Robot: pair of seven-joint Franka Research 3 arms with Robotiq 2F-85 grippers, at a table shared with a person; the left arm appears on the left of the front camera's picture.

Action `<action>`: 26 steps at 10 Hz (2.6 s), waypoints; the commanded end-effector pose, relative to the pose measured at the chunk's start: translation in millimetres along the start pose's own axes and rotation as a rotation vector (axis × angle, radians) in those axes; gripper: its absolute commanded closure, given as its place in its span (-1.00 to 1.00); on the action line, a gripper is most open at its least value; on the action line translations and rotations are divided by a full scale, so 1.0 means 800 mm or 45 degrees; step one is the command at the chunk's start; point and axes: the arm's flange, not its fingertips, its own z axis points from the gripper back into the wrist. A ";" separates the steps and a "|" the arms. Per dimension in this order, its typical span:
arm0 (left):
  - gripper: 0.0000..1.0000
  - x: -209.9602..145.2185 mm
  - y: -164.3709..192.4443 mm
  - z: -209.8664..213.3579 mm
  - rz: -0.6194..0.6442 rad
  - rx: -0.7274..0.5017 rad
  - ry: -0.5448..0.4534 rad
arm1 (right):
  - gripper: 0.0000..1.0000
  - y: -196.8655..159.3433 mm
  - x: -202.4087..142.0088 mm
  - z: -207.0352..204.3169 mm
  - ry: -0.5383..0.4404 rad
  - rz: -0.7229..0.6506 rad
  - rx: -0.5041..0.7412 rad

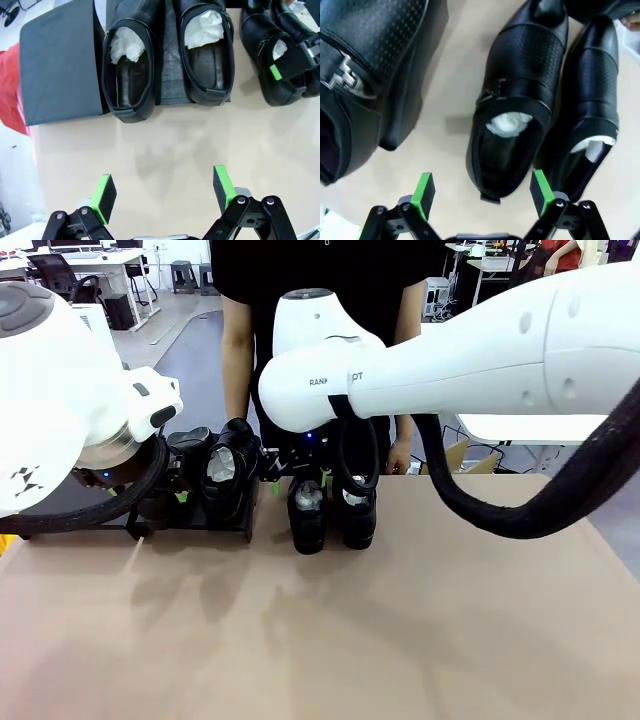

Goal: Organize the shoes by placing them on the stand.
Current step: Pick up one Shoe and place it in the middle of the table.

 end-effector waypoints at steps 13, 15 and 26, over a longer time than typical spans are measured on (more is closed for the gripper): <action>-1.00 0.002 0.003 0.002 -0.016 0.002 0.009 | -0.03 0.021 0.029 -0.069 0.102 -0.055 -0.061; -1.00 0.002 0.003 0.002 -0.016 0.002 0.009 | 0.76 0.021 0.028 -0.069 0.104 -0.054 -0.060; -1.00 0.002 0.003 0.002 -0.016 0.002 0.009 | 1.00 0.011 0.018 -0.078 0.103 -0.078 -0.047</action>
